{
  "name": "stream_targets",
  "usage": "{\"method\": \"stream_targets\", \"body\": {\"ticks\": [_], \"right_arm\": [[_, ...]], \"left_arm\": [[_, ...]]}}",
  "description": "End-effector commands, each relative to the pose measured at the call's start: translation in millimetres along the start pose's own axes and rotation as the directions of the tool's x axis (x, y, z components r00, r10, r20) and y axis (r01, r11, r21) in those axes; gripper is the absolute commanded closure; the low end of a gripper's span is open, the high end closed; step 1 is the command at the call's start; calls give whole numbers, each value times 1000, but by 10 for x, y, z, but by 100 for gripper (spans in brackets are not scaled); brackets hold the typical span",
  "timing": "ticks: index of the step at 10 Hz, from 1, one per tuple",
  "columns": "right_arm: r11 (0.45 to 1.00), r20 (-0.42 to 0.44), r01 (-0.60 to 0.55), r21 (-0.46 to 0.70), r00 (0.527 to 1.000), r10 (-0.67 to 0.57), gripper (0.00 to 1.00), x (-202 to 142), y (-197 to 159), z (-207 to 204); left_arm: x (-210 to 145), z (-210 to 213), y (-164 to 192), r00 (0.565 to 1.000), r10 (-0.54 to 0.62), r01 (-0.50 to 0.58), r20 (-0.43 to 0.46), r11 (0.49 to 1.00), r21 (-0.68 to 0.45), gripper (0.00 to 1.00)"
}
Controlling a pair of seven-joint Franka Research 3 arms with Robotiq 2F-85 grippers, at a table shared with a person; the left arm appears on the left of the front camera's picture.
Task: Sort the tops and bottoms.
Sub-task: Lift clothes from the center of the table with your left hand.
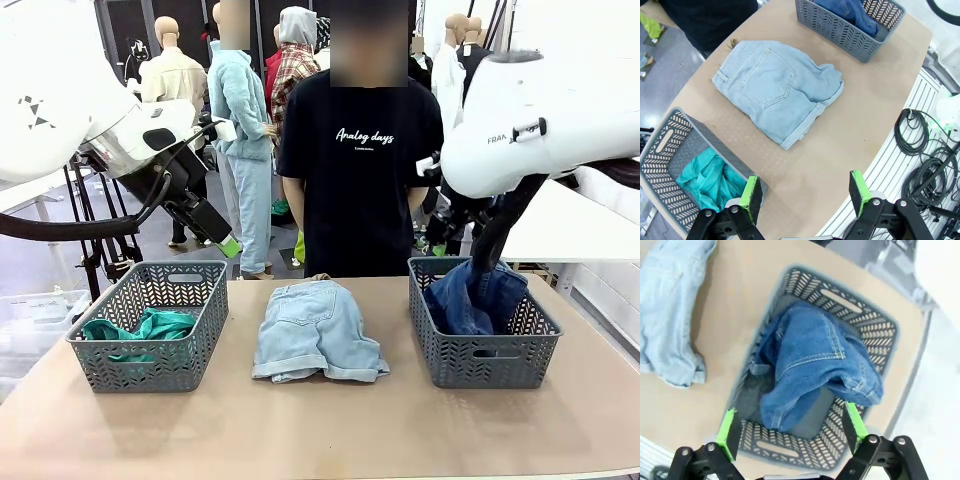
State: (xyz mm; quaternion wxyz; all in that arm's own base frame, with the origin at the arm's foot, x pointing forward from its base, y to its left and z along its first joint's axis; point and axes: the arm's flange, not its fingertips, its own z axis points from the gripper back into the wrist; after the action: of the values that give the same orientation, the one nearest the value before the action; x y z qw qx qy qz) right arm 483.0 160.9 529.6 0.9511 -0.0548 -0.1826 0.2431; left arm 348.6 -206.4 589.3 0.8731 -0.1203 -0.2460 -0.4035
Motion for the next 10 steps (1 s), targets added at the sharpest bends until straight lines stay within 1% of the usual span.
{"method": "stream_targets", "body": {"ticks": [1,3,5,6,7,9,10], "right_arm": [[993,50,-120,9,992,120,0,53,104,140],[961,100,-248,121,966,237,0,152,249,229],[938,201,-310,153,940,277,0,80,341,477],[927,263,-332,177,923,281,0,13,372,646],[925,295,-345,161,911,289,0,-28,371,722],[931,308,-337,142,909,282,0,-99,332,819],[928,317,-336,159,908,274,0,-134,294,835]], "left_arm": [[-4,6,-6,1000,5,-5,3,1000,-5,9],[-4,6,-6,1000,5,-5,3,1000,-5,9],[-4,6,-6,1000,5,-5,3,1000,-5,9],[-4,6,-6,1000,5,-5,3,1000,-5,9],[-4,6,-6,1000,5,-5,3,1000,-5,9],[-4,6,-6,1000,5,-5,3,1000,-5,9],[-4,6,-6,1000,5,-5,3,1000,-5,9]]}}
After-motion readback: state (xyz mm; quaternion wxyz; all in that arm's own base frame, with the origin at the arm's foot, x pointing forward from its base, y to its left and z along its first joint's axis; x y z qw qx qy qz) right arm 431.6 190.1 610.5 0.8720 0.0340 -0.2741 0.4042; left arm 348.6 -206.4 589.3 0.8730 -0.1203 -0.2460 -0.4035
